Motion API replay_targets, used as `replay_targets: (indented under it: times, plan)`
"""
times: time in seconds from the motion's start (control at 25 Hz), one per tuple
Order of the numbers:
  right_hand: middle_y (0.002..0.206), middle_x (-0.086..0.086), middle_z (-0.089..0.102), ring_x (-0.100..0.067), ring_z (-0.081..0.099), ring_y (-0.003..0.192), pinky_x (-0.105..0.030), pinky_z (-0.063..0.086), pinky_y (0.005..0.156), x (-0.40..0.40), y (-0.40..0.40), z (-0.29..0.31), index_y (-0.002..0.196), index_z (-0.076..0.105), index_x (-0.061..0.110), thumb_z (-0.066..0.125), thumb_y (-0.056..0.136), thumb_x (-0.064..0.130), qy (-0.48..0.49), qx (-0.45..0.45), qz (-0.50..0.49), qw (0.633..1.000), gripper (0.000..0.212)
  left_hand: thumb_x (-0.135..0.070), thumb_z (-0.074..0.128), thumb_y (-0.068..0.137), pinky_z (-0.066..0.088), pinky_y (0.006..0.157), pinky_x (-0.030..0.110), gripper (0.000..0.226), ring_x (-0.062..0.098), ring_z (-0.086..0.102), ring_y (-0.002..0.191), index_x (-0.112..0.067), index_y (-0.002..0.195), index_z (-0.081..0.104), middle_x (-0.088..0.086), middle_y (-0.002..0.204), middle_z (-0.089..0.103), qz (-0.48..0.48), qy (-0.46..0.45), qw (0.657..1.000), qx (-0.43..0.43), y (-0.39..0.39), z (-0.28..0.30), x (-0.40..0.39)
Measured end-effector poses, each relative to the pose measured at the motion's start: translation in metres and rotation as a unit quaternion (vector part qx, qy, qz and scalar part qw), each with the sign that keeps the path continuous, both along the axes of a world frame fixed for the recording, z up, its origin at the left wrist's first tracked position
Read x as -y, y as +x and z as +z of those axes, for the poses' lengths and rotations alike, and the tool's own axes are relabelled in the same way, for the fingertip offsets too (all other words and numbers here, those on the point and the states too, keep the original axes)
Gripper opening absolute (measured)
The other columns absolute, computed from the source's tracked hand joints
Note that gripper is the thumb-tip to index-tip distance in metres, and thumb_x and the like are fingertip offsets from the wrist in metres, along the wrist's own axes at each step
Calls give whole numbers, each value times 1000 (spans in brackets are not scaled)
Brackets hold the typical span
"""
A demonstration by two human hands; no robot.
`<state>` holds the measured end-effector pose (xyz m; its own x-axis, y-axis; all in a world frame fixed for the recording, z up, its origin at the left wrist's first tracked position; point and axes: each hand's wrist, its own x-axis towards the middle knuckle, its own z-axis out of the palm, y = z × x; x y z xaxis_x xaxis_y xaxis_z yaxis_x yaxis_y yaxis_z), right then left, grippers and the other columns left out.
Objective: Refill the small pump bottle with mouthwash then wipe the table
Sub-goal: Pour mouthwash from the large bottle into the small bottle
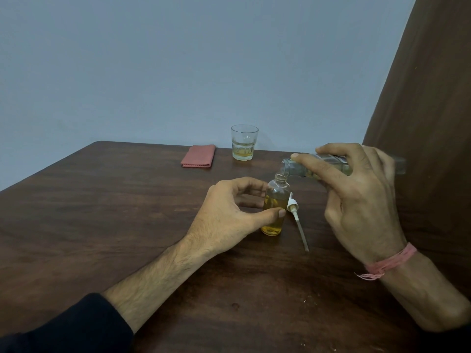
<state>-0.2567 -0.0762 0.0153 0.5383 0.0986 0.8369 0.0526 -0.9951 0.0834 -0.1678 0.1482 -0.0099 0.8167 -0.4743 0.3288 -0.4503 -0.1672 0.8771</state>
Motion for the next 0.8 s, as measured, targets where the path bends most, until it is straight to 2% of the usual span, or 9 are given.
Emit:
replay_targets:
  times: [0.32,0.68,0.8]
  plan:
    - [137,-8,65,-37,62,124,-57,36,113,0,0,0,147,68,35,74,74,-18,2,0,-1,1000,91,-41,101,82,65,99,22,43,-2,82,107,-32,120,83,-17,112,87,2,3,1000,-1,0,0,0]
    - [138,-8,65,-37,62,124,-57,35,113,-1,-1,1,148,68,34,75,74,-18,-1,1,-1,1000,91,-43,101,81,65,97,20,44,-3,82,105,-32,120,84,-18,110,88,3,3,1000,0,0,1,0]
    - [138,-8,65,-37,62,124,-57,35,114,-1,-1,1,148,68,35,74,74,-18,1,-1,-2,1000,91,-41,101,81,64,95,15,43,-4,81,105,-32,119,84,-18,109,88,0,0,1000,0,0,1,0]
